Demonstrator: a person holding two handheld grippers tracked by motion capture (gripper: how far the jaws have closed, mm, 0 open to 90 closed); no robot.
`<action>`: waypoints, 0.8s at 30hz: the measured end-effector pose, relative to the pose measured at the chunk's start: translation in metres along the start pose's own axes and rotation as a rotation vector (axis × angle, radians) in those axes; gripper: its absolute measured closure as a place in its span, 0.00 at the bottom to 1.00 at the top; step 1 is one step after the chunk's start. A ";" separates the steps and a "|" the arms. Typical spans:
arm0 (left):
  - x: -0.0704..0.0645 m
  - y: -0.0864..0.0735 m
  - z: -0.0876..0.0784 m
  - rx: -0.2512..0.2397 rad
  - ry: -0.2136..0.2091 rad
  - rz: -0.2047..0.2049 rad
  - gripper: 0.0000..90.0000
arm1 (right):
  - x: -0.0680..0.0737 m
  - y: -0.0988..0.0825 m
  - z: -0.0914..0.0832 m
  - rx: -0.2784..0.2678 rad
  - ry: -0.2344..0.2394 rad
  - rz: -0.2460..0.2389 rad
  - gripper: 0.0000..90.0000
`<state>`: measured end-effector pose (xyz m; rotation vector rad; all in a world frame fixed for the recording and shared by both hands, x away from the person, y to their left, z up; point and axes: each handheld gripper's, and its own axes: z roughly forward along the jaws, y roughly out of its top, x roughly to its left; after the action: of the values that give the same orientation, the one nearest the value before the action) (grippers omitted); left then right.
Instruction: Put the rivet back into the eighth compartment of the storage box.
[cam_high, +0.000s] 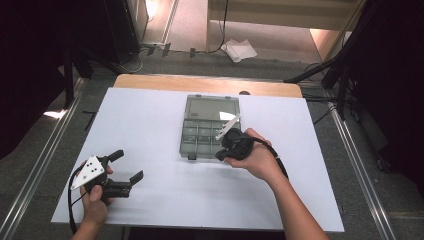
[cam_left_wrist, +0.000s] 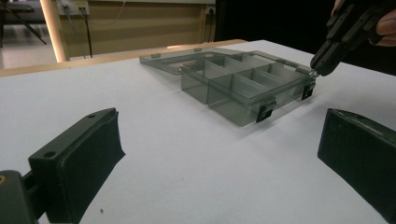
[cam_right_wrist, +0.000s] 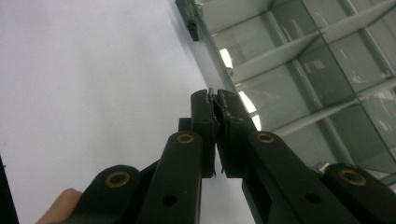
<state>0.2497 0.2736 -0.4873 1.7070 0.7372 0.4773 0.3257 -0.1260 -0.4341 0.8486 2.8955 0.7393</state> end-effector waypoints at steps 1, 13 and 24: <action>0.000 0.000 0.000 0.003 0.001 -0.001 0.00 | -0.002 -0.001 0.000 0.000 -0.003 0.000 0.98; -0.001 0.000 -0.001 0.001 0.000 0.002 0.00 | -0.020 -0.012 -0.009 -0.020 -0.024 0.048 0.98; 0.000 0.000 -0.001 0.000 -0.001 0.001 0.00 | -0.031 -0.017 -0.010 -0.016 -0.044 0.072 0.98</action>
<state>0.2488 0.2739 -0.4874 1.7071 0.7359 0.4768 0.3415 -0.1591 -0.4361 0.9591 2.8307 0.7387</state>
